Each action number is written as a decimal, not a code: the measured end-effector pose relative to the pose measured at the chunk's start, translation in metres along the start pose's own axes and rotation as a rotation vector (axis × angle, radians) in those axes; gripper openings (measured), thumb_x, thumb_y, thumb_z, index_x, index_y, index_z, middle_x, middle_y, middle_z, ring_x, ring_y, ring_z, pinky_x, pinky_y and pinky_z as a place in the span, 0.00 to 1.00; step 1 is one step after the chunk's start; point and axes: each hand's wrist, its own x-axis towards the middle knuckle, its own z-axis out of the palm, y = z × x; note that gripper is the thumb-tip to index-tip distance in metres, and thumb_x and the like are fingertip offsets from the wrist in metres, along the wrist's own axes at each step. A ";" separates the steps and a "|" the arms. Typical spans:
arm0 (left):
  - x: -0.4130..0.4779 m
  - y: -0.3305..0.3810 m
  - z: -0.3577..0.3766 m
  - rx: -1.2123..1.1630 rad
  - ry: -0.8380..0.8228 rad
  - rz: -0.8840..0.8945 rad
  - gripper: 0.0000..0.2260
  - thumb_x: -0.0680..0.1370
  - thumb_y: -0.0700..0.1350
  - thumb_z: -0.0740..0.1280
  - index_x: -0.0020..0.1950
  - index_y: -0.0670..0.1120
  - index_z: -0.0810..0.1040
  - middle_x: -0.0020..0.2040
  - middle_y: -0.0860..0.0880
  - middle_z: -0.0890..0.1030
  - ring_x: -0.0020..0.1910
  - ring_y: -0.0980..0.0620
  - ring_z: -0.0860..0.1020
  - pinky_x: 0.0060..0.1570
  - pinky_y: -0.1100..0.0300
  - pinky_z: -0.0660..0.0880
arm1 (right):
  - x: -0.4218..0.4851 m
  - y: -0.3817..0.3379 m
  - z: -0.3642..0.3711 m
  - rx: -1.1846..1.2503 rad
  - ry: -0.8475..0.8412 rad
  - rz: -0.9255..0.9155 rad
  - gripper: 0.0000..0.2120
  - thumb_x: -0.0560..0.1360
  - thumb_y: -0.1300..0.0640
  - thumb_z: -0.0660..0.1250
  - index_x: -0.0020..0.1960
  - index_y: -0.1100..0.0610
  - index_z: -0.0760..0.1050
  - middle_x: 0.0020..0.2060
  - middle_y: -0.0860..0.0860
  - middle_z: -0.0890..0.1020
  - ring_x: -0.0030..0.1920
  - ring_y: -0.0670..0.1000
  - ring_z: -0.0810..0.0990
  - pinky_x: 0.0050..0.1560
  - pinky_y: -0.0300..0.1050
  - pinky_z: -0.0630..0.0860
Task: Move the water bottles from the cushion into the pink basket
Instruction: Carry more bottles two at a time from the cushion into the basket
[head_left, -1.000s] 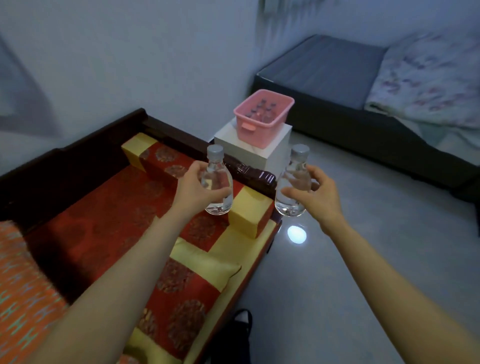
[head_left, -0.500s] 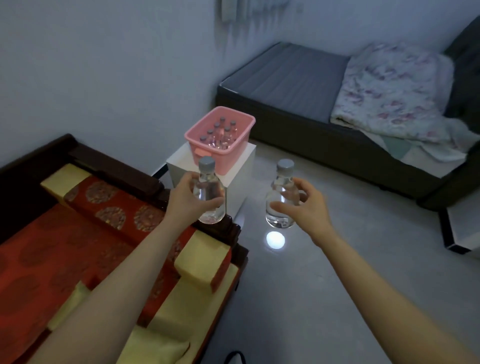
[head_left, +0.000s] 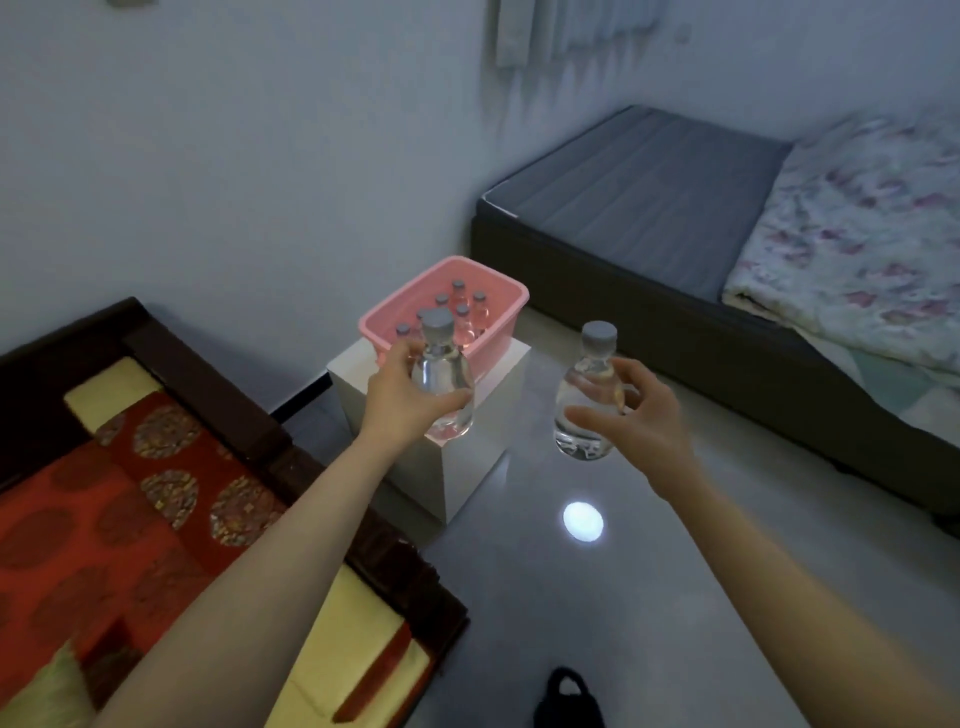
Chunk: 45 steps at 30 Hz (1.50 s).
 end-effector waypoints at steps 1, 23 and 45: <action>0.011 0.004 0.009 -0.001 0.026 -0.008 0.30 0.61 0.49 0.80 0.58 0.50 0.70 0.57 0.50 0.78 0.57 0.49 0.77 0.58 0.47 0.75 | 0.019 0.001 -0.007 0.004 -0.029 -0.016 0.31 0.62 0.52 0.79 0.62 0.48 0.73 0.54 0.48 0.80 0.54 0.49 0.79 0.50 0.45 0.76; 0.228 -0.034 0.057 0.014 0.388 -0.261 0.27 0.62 0.44 0.80 0.55 0.49 0.69 0.46 0.54 0.77 0.42 0.57 0.78 0.38 0.69 0.70 | 0.344 0.018 0.075 0.000 -0.396 -0.121 0.31 0.58 0.54 0.81 0.58 0.49 0.73 0.51 0.44 0.80 0.51 0.46 0.80 0.49 0.42 0.78; 0.345 -0.169 0.123 0.025 0.532 -0.576 0.23 0.66 0.45 0.76 0.57 0.52 0.70 0.49 0.58 0.78 0.45 0.58 0.77 0.41 0.79 0.68 | 0.483 0.123 0.261 -0.395 -0.775 -0.154 0.21 0.59 0.44 0.78 0.46 0.47 0.73 0.42 0.43 0.80 0.43 0.44 0.80 0.39 0.45 0.77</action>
